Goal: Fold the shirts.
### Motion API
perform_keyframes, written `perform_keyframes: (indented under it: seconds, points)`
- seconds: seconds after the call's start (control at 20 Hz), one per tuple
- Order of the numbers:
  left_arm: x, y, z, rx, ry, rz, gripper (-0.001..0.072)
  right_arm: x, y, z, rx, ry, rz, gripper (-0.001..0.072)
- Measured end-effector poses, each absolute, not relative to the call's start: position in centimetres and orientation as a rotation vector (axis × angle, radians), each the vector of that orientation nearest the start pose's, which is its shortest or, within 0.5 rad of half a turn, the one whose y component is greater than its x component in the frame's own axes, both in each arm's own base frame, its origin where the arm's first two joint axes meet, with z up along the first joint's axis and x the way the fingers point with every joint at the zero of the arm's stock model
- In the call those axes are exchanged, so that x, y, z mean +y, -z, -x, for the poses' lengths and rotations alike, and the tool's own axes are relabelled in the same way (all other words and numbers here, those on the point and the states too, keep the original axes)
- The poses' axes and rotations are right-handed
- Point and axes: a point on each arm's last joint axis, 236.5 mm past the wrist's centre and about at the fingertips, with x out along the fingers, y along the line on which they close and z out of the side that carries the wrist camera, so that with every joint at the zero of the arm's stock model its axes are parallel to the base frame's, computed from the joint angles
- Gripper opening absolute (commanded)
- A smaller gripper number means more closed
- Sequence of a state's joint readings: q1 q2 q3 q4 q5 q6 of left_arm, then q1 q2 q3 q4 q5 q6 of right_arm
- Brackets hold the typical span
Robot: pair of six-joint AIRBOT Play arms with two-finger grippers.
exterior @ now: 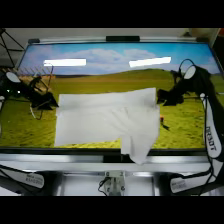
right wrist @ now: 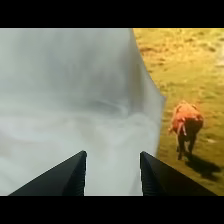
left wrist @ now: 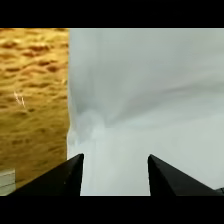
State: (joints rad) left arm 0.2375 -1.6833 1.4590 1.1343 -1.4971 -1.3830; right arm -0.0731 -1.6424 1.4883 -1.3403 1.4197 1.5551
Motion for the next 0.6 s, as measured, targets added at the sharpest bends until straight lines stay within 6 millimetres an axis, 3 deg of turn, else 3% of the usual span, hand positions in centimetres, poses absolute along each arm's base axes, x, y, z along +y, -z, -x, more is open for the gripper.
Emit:
perform_keyframes:
  seconds: [0.1, 0.25, 0.45, 0.6]
  points:
    - [0.4, 2.5, -37.3, 1.599, 0.248, 0.457, 0.0495, 0.0, 1.7, -38.8, 1.591, -0.056, -0.133, 0.0462]
    - [1.6, 3.4, -31.4, 1.648, 0.185, 0.507, 0.0495, -2.5, -0.4, -36.4, 1.606, 0.009, -0.025, 0.0462]
    - [0.6, 7.1, -23.3, 1.695, 0.132, 0.589, 0.0495, -1.6, -1.4, -34.9, 1.595, -0.022, -0.045, 0.0463]
    - [-0.7, 9.3, -20.3, 1.700, 0.128, 0.623, 0.0494, -0.8, -1.6, -34.5, 1.594, -0.050, -0.069, 0.0463]
